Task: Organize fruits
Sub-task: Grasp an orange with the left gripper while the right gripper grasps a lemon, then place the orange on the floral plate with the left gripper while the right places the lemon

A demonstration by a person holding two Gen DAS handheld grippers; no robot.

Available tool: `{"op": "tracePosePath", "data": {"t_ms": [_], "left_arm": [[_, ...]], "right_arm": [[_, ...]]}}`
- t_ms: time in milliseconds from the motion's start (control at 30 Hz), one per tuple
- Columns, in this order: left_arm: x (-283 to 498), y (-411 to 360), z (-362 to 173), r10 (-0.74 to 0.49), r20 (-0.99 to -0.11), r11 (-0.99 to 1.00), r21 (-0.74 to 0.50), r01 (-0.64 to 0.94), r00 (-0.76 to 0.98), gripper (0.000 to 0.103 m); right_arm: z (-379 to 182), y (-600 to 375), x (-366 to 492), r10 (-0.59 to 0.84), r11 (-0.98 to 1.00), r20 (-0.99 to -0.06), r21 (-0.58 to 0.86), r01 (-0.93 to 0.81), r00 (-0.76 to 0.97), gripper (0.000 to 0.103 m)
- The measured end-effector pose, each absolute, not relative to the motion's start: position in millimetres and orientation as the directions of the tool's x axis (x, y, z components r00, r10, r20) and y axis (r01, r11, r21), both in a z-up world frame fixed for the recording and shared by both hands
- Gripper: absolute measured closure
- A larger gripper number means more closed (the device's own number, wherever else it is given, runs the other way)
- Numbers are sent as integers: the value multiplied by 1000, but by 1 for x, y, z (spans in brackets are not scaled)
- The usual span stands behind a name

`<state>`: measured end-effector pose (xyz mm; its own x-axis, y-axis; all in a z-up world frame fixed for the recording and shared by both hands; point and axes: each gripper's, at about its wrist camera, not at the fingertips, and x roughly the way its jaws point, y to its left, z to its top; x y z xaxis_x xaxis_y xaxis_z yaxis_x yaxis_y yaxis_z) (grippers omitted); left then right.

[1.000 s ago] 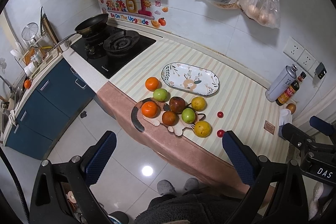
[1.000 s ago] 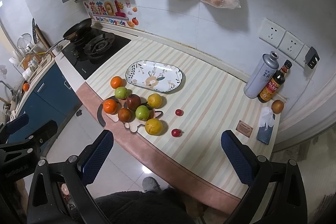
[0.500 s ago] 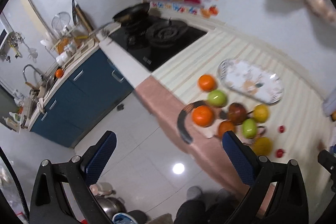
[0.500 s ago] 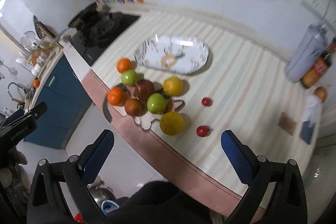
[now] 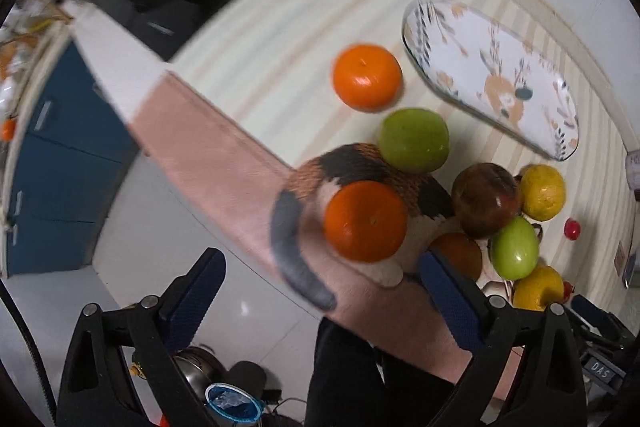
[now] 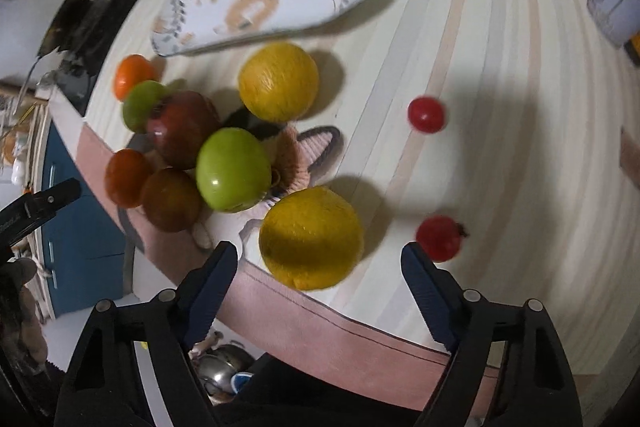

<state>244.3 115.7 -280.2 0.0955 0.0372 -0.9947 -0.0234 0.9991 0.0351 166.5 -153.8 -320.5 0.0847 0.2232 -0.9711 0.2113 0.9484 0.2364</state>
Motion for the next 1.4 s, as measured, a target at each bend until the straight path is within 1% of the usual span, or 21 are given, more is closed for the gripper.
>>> {"op": "tracePosePath", "data": {"t_ms": [67, 233, 300, 367, 400, 433, 667, 767, 900, 1067, 1167, 1233, 1333, 1400], "left_arm": [[253, 113, -296, 16, -998, 1000, 17, 5, 63, 3], [266, 103, -327, -13, -1000, 998, -14, 61, -7, 4], [269, 98, -334, -23, -1000, 996, -24, 81, -19, 12], [271, 93, -342, -39, -998, 995, -43, 91, -43, 31], [272, 91, -346, -47, -998, 994, -52, 95, -53, 36], [272, 89, -349, -53, -997, 993, -59, 98, -59, 40], [266, 73, -352, -24, -1000, 991, -25, 128, -7, 41], [262, 70, -347, -37, -999, 990, -37, 138, 3, 41], [250, 67, -325, -48, -999, 986, -43, 164, 26, 41], [250, 59, -265, -131, -987, 978, -114, 177, 88, 41], [272, 51, -228, -195, -970, 966, -164, 200, 142, 41], [297, 45, -219, -228, -961, 958, -193, 211, 156, 41], [341, 32, -221, -229, -957, 955, -186, 231, 176, 41], [372, 21, -236, -210, -964, 955, -166, 244, 166, 41]], "right_arm": [[-332, -148, 170, 218, 949, -974, 225, 223, 55, 25], [-346, -140, 177, 199, 952, -980, 198, 234, 23, 30], [-349, -138, 176, 200, 952, -980, 196, 236, 9, 33], [-352, -136, 180, 199, 952, -980, 195, 235, 5, 35], [-354, -135, 182, 203, 952, -979, 197, 236, 2, 36], [-355, -134, 184, 204, 951, -979, 198, 236, 0, 36], [-357, -129, 186, 194, 957, -981, 191, 217, 8, 37], [-356, -127, 184, 184, 961, -983, 181, 207, 4, 37], [-344, -125, 182, 199, 959, -980, 199, 203, 20, 37], [-303, -137, 190, 239, 942, -965, 257, 218, 103, 37], [-276, -145, 214, 259, 929, -950, 295, 222, 175, 37], [-261, -150, 243, 260, 925, -938, 309, 220, 228, 37], [-257, -154, 289, 245, 928, -934, 303, 215, 262, 37], [-261, -156, 317, 222, 935, -938, 282, 214, 265, 37]]}}
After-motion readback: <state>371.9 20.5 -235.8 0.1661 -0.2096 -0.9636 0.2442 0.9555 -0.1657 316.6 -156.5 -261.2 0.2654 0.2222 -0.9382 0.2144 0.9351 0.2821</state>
